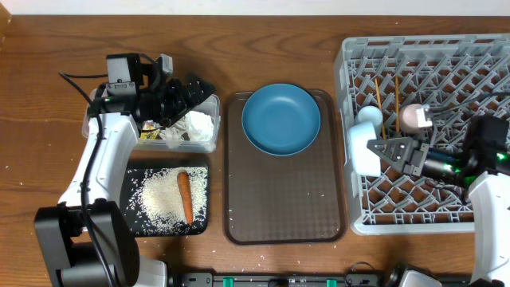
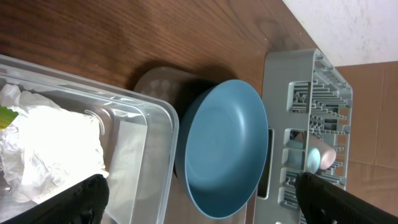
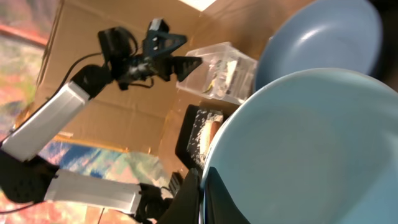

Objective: Sort waste into correct bins and load items into the dishwasher rack
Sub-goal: 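Lift the light-blue bowl and carry it right into the rack, then lower the bowl into the rack's front and release it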

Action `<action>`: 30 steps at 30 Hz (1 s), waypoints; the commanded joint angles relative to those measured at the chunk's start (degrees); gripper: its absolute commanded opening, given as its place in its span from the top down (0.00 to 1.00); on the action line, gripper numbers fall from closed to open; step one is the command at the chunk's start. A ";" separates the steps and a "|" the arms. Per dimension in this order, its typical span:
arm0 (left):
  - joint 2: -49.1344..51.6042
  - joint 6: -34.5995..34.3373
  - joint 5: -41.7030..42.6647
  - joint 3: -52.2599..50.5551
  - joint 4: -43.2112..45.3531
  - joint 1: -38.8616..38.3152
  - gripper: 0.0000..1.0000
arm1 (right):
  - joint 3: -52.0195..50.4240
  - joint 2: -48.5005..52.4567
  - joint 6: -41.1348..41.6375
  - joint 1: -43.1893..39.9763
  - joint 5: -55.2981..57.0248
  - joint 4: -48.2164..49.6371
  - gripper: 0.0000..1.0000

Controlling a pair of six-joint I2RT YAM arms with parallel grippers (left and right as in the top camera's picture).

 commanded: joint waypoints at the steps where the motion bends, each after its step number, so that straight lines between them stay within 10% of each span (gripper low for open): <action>1: -0.17 -0.48 0.72 0.42 -0.17 0.24 0.02 | 0.39 0.46 -5.46 -2.51 2.23 -1.66 0.99; 30: -0.17 -0.48 0.72 0.42 -0.17 0.24 0.02 | -11.15 0.61 -8.55 -8.52 1.77 -0.24 0.99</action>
